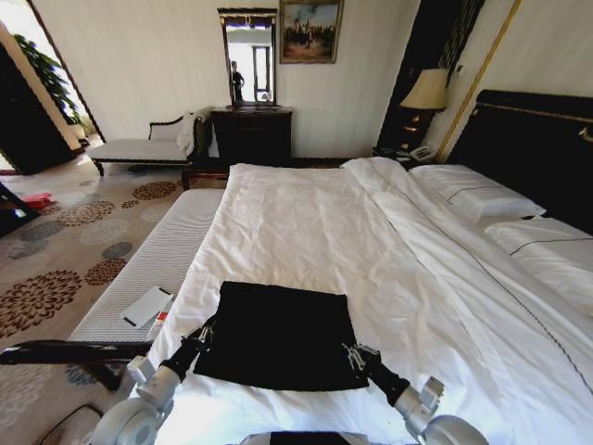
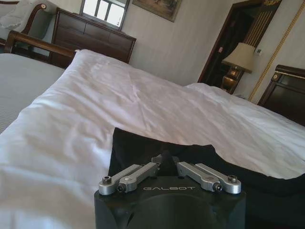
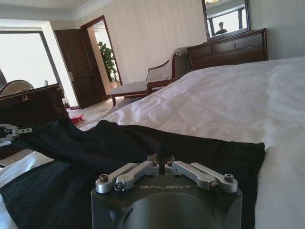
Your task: Fold the clothes on the bed.
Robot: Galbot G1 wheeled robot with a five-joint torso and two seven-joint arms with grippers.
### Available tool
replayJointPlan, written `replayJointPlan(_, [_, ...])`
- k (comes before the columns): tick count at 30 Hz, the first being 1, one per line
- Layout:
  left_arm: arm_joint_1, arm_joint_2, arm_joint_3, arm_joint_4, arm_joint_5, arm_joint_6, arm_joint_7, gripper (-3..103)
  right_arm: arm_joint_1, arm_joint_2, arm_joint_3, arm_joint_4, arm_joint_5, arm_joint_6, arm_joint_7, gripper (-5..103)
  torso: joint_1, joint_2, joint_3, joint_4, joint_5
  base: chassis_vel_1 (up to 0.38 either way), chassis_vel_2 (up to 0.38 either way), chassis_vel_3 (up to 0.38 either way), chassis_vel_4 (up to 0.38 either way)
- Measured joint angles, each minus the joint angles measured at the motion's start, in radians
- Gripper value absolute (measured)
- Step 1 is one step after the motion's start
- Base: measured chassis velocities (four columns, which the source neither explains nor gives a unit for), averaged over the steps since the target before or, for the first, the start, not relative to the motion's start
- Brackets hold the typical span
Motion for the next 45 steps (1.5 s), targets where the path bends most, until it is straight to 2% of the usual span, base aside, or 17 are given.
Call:
replayJointPlan(11, [0.001, -0.023, 0.030, 0.036, 0.025, -0.010, 0.006, 1, 0.019, 0.027, -0.053, -0.059, -0.029, 0.011, -0.002, 0, 0.000, 0.000, 0.000, -0.0002, 0.0000, 0.000, 0.000, 0.000, 0.000])
replayJointPlan(30, [0.027, -0.033, 0.050, 0.034, 0.051, -0.020, 0.006, 1, -0.038, -0.003, 0.014, -0.030, -0.047, 0.040, -0.032, 0, 0.000, 0.000, 0.000, -0.0002, 0.0000, 0.000, 0.000, 0.000, 0.000])
replayJointPlan(38, [0.043, -0.048, 0.060, 0.051, 0.077, -0.026, 0.009, 1, -0.035, 0.011, -0.004, -0.070, -0.063, 0.051, -0.043, 0, 0.000, 0.000, 0.000, 0.0000, 0.0001, 0.000, 0.000, 0.000, 0.000])
replayJointPlan(39, [0.042, -0.049, 0.062, 0.051, 0.081, -0.025, 0.005, 0, -0.035, 0.015, -0.010, -0.071, -0.066, 0.051, -0.048, 3, 0.000, 0.000, 0.000, 0.0000, 0.0001, 0.000, 0.000, 0.000, 0.000])
replayJointPlan(40, [0.039, -0.049, 0.063, 0.051, 0.085, -0.023, 0.001, 6, -0.036, 0.016, -0.012, -0.073, -0.067, 0.050, -0.051, 3, 0.000, 0.000, 0.000, -0.0001, 0.0001, 0.000, 0.000, 0.000, 0.000])
replayJointPlan(41, [0.038, -0.049, 0.064, 0.051, 0.088, -0.023, -0.001, 11, -0.036, 0.017, -0.013, -0.074, -0.069, 0.050, -0.053, 8, 0.000, 0.000, 0.000, 0.0000, 0.0001, 0.000, 0.000, 0.000, 0.000])
replayJointPlan(42, [0.038, -0.049, 0.064, 0.051, 0.088, -0.023, -0.001, 11, -0.036, 0.017, -0.013, -0.074, -0.069, 0.050, -0.053, 8, 0.000, 0.000, 0.000, 0.0000, 0.0001, 0.000, 0.000, 0.000, 0.000])
replayJointPlan(44, [0.034, -0.046, 0.065, 0.044, 0.108, -0.020, -0.012, 22, -0.045, 0.018, -0.011, -0.074, -0.074, 0.052, -0.061, 19, 0.000, 0.000, 0.000, -0.0001, 0.0001, 0.000, 0.000, 0.000, 0.000])
replayJointPlan(45, [0.034, -0.044, 0.065, 0.040, 0.113, -0.018, -0.016, 22, -0.049, 0.018, -0.007, -0.072, -0.077, 0.054, -0.065, 25, 0.000, 0.000, 0.000, -0.0001, 0.0001, 0.000, 0.000, 0.000, 0.000])
